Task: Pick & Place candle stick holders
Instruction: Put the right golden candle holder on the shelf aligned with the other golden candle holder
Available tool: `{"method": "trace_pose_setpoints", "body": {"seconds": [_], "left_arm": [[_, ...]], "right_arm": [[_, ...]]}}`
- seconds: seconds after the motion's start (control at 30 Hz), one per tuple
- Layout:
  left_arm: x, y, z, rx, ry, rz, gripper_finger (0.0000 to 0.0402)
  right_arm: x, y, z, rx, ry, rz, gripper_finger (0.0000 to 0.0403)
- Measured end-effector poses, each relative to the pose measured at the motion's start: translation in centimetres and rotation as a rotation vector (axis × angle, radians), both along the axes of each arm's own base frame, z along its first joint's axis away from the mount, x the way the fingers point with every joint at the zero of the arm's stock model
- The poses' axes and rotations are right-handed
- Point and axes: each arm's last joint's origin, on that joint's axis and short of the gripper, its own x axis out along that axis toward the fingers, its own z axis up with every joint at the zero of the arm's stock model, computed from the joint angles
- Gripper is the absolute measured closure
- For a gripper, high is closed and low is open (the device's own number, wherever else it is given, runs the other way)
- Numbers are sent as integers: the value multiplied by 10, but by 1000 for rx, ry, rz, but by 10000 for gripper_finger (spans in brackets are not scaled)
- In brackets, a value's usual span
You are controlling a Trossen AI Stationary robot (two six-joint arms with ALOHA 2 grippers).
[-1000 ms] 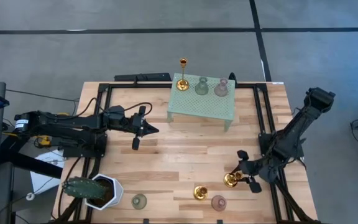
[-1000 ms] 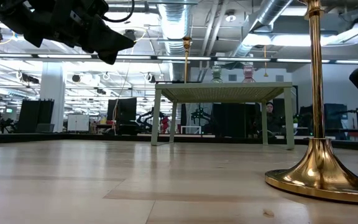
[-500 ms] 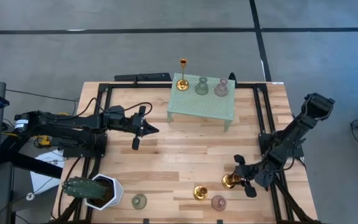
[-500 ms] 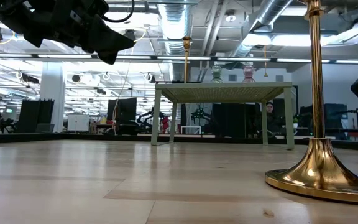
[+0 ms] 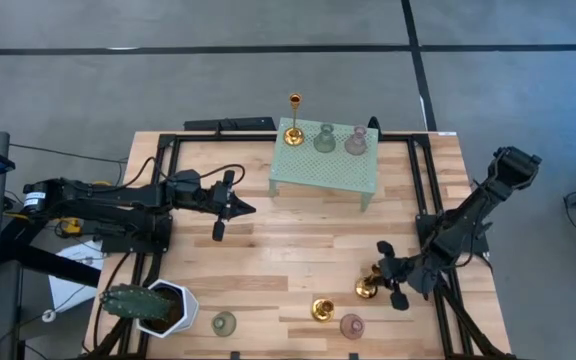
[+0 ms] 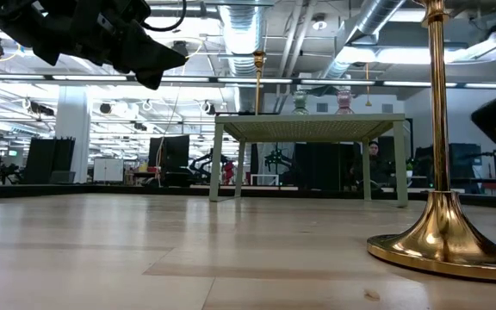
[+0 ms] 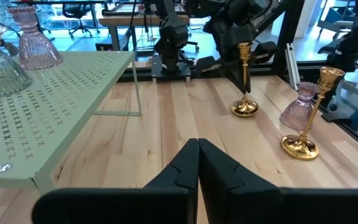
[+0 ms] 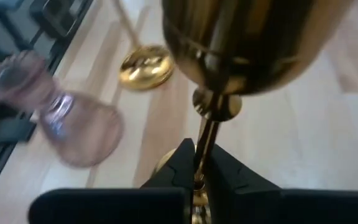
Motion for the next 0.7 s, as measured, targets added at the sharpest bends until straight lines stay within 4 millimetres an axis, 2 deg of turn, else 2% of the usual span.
{"method": "trace_pose_setpoints", "body": {"seconds": [0.17, 0.47, 0.57, 0.7], "left_arm": [[0, 0, 0, -44, 3, 1, 394], [9, 1, 3, -38, -67, -2, 391], [17, 2, -5, -65, -33, -2, 371], [29, 3, -15, -86, -5, 0, 323]], "right_arm": [[14, -13, 10, 6, -23, -70, 398], [56, -31, 51, -79, -92, -118, 399], [70, -39, 61, -114, -86, -132, 400], [91, -50, 67, -132, -75, -151, 401]]}}
